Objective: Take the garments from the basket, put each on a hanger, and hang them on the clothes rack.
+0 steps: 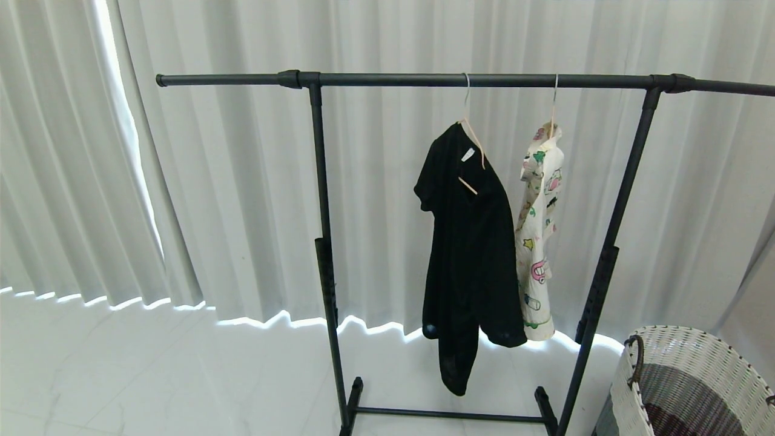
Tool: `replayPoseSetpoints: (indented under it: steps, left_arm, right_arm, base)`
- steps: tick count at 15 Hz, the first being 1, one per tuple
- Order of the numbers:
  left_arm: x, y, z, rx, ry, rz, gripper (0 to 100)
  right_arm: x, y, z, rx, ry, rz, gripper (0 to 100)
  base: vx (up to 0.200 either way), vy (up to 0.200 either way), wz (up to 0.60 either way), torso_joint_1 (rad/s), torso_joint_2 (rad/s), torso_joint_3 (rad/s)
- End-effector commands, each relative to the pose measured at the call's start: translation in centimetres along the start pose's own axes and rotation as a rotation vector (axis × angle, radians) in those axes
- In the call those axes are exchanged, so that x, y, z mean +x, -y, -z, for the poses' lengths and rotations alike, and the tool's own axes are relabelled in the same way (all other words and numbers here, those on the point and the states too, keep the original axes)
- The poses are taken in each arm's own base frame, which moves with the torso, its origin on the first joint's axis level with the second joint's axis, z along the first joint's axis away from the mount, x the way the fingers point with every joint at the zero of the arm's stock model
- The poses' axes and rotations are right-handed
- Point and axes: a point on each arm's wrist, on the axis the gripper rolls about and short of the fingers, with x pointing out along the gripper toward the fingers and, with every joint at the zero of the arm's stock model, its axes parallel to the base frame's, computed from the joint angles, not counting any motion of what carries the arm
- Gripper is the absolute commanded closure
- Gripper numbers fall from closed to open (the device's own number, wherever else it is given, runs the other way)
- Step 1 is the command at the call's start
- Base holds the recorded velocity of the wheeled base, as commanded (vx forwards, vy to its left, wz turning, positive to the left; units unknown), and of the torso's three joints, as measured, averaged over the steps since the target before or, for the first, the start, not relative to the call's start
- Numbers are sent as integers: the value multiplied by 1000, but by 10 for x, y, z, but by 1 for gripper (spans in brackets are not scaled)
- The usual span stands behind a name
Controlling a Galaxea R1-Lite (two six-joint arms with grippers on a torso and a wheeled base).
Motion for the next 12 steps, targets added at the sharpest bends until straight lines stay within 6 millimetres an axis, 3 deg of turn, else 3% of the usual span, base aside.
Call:
replayPoseSetpoints:
  steps: [1, 12]
  left_arm:
    - [0, 0, 0, 0, -1, -1, 0]
    - [0, 0, 0, 0, -1, -1, 0]
  right_arm:
    - [0, 0, 0, 8, 2, 0, 0]
    - [0, 0, 0, 11, 1, 1, 0]
  base:
    - [0, 0, 0, 0, 0, 0]
    - [0, 0, 0, 0, 0, 0]
